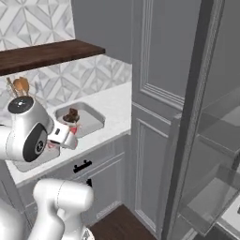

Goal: Place one garlic and one steak in each tupperware on the nearby counter, to pack two identical lunches.

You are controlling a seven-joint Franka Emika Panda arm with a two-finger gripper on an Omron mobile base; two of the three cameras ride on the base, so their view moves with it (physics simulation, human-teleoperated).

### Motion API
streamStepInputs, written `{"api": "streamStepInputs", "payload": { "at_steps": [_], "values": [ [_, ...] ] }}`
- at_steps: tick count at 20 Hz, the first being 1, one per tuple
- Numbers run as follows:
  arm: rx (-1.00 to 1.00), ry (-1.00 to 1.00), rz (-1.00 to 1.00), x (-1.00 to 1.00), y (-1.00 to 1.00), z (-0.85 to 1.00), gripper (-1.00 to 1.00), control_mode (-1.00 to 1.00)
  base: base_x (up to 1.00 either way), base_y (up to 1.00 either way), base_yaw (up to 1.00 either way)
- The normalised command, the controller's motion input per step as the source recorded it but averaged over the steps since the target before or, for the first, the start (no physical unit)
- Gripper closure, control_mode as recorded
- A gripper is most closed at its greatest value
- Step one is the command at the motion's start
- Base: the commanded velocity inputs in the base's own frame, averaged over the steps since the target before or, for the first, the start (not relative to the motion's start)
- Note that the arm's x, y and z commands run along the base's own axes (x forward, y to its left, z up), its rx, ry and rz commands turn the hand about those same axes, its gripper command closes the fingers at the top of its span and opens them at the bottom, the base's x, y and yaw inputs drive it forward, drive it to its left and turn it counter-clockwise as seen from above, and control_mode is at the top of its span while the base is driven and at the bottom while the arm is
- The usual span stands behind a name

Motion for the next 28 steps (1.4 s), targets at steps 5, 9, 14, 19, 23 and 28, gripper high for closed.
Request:
{"api": "streamStepInputs", "payload": {
  "at_steps": [5, 9, 14, 19, 23, 28],
  "values": [
    [0.00, 0.00, 0.00, 0.00, 0.00, 0.00, 1.00, 1.00, 0.91, 0.19, 0.46],
    [0.01, 0.20, 0.37, 0.44, 0.26, -0.30, 1.00, -1.00, 0.19, 0.08, 0.12],
    [0.06, 0.27, 0.44, 0.43, 0.64, -0.41, 1.00, -1.00, 0.00, 0.00, 0.00],
    [0.05, 0.18, 0.28, 0.43, 1.00, -0.25, 1.00, -1.00, 0.00, 0.00, 0.00],
    [0.08, 0.13, 0.26, 0.49, 0.70, -0.35, 1.00, -1.00, 0.00, 0.00, 0.00],
    [0.01, 0.09, 0.20, 0.64, 0.63, -0.64, 1.00, -1.00, 0.00, 0.00, 0.00]
  ]
}}
